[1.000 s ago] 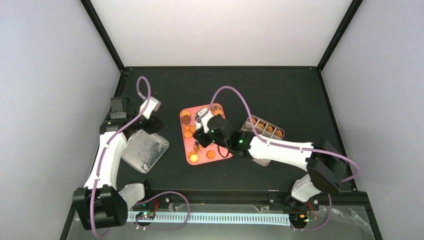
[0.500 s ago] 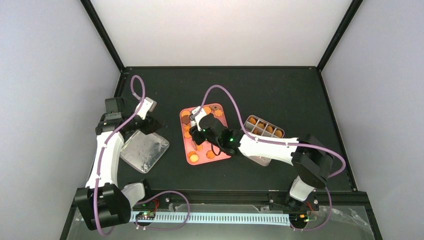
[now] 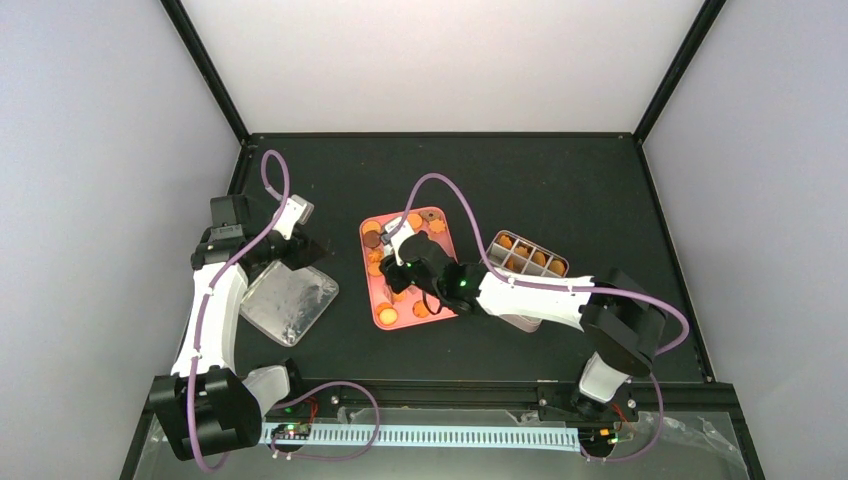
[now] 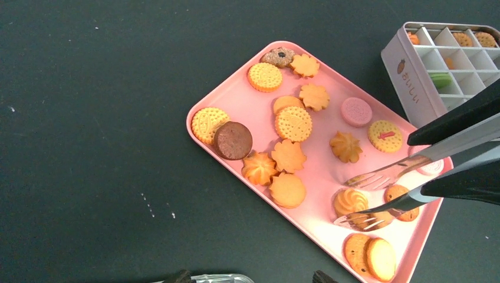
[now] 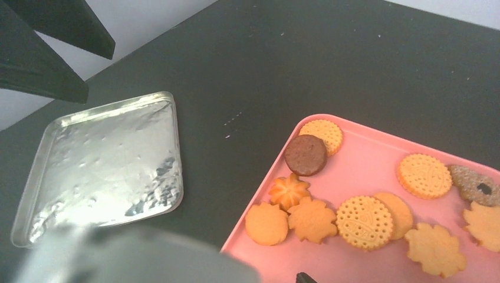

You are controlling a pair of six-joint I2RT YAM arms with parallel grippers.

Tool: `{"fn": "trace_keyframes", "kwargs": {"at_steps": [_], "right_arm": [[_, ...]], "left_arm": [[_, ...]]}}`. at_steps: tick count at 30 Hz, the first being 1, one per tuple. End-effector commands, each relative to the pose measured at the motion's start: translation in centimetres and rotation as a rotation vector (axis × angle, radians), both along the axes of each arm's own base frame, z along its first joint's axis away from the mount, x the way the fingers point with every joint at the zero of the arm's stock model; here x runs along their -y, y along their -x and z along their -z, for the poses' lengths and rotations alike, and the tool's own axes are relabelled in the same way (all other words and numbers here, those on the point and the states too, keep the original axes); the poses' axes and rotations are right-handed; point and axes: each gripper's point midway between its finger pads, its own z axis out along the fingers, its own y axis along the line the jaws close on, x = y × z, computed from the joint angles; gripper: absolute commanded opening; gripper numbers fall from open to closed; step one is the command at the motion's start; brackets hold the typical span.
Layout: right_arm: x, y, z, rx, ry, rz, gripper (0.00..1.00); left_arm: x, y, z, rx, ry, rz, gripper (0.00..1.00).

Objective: Pack the cookies
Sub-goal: Pick up the fake cookies from the plate, then place the fake cookies in the empty pocket of the box.

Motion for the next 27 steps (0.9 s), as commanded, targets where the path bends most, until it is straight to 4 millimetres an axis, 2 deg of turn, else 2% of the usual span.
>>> {"fn": "trace_keyframes", "kwargs": {"at_steps": [1,7,12,16,20,22,27], "right_arm": [[-0.2,0.0,1.1,-0.003,0.011,0.011,0.35],[0.5,-0.1,0.0,0.019,0.008,0.031,0.24],[1.0,-0.4,-3.0,0.068,-0.016,0.049,0.21],[1.9,-0.6,-6.4,0.132,-0.036,0.067,0.21],[4.3,-0.9,-9.5,0.202,-0.038,0.121,0.21],[6.0,-1.2,-10.4,0.226,-0.027,0.156,0.21],[11.5,-2.5,-11.2,0.248,-0.02,0.282,0.21]], "left_arm": [[0.3,0.2,-0.8,0.009,0.016,0.025,0.53],[0.2,0.2,-0.6,0.013,0.006,0.025,0.53],[0.2,0.1,-0.7,0.011,0.012,0.022,0.53],[0.1,0.2,-0.8,0.014,0.011,0.021,0.53],[0.1,0.2,-0.6,0.012,0.008,0.023,0.53],[0.2,0.2,-0.6,0.01,0.011,0.023,0.52],[0.3,0.2,-0.6,0.008,0.022,0.027,0.52]]}}
